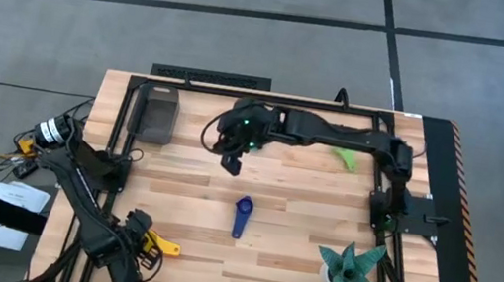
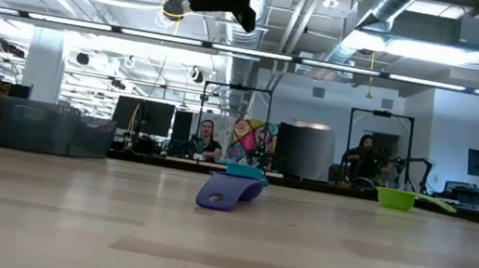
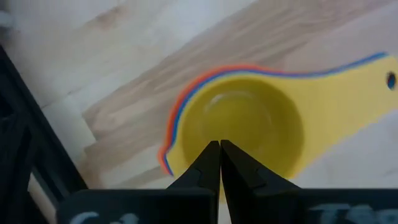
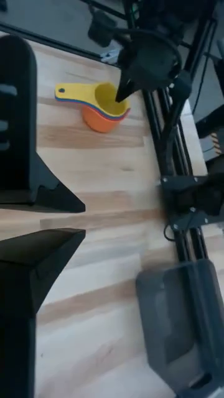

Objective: Nest measuring cups in basket
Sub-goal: Stack the yellow measuring cup on top of the blue measuring cup

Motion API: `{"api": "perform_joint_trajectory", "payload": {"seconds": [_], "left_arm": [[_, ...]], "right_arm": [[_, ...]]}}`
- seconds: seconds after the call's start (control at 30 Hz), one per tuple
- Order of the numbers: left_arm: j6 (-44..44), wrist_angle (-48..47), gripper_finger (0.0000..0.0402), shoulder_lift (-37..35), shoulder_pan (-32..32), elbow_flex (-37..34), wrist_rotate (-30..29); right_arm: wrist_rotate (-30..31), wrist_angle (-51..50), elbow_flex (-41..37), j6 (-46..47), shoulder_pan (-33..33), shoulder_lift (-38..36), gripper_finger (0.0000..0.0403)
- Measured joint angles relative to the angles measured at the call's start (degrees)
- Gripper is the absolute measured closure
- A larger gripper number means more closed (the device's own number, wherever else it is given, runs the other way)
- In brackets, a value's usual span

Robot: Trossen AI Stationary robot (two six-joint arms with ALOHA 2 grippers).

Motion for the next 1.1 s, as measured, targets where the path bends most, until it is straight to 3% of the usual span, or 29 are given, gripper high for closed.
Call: {"api": "perform_joint_trajectory", "payload": {"seconds": [0.37,0.77,1.1], "left_arm": [[6.0,5.6,0.0401,0.0,3.4,-7.1,-1.1],[21.9,9.6,0.0402,0.0,10.6,-7.2,-7.9],[23.6,10.2,0.0402,-2.4,13.2,-4.6,-8.3]], "right_arm": [[0.2,-3.3,0.0,0.0,-0.3,-1.0,0.0327],[0.1,-4.4,0.0,0.0,-0.3,-1.0,0.0327],[1.6,-10.0,-0.1,-1.2,-2.1,-5.6,0.0327]]}}
